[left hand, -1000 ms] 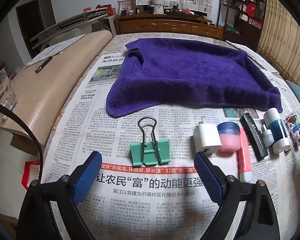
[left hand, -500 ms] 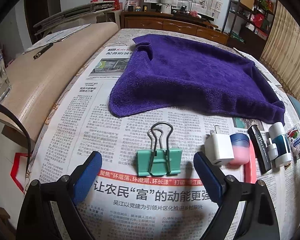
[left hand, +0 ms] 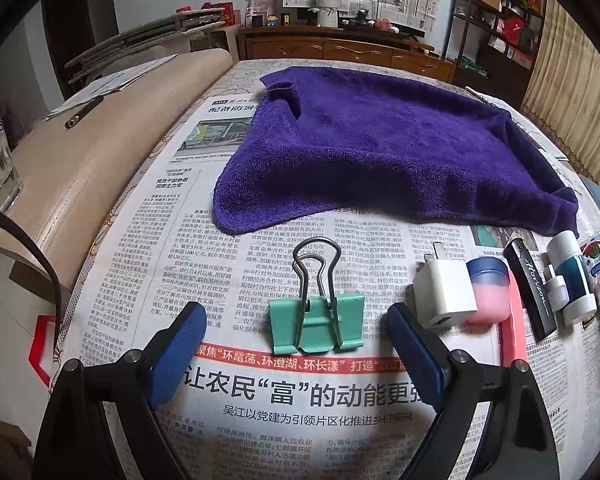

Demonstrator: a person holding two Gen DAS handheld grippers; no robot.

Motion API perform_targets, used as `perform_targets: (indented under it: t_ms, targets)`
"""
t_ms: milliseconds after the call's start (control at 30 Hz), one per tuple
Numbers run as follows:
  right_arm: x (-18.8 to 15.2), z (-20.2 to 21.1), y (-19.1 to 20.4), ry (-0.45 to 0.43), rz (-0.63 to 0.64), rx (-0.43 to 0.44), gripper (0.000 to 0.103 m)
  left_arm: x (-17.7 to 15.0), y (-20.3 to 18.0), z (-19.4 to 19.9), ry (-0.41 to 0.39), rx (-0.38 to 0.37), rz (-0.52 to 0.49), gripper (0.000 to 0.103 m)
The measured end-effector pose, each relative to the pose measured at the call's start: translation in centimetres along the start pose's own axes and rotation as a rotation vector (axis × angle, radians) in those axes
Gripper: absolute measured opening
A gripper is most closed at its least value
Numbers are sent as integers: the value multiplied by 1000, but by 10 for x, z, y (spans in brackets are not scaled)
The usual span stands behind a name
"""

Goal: Organize rigid objects
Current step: 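Grasp the green binder clip with the left tool while the right tool grasps the white tape roll, then place the green clip on the towel with the left tool while the right tool places the tape roll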

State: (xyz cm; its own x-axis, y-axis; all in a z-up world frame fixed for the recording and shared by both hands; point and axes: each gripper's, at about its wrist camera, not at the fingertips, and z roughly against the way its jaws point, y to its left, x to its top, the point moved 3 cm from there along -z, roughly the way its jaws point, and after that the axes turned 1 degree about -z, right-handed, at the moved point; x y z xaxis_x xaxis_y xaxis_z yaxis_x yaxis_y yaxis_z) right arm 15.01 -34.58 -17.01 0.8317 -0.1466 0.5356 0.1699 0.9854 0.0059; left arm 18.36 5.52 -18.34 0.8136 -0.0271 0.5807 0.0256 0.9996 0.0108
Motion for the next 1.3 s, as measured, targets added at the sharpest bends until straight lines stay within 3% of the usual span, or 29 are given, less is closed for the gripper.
perform_targets:
  t_ms: [100,300,400,467,533,733,1033,1300]
  targets:
    - [-1,-2,9,-9,35,-15,74,-1,1,1,-7,-5,-2,90]
    - [-4,4,22,-42,86,-17,60,0,6,4,-13,8,12,73]
    - [-4,5,26,-35,76,15,45,-1,3,7,-21,7,7,60]
    - [-5,6,31,-42,91,13,39,-2,-2,10,-26,-2,-3,39]
    - [-6,7,34,-43,97,27,29,-2,-4,10,-26,-11,-7,39]
    - [-8,10,32,-41,67,57,28,-1,3,12,-26,-61,36,39]
    - [-1,28,23,-51,13,86,28,15,4,37,-69,-57,28,39]
    - [35,58,49,-114,15,149,28,57,3,70,-124,-83,19,39]
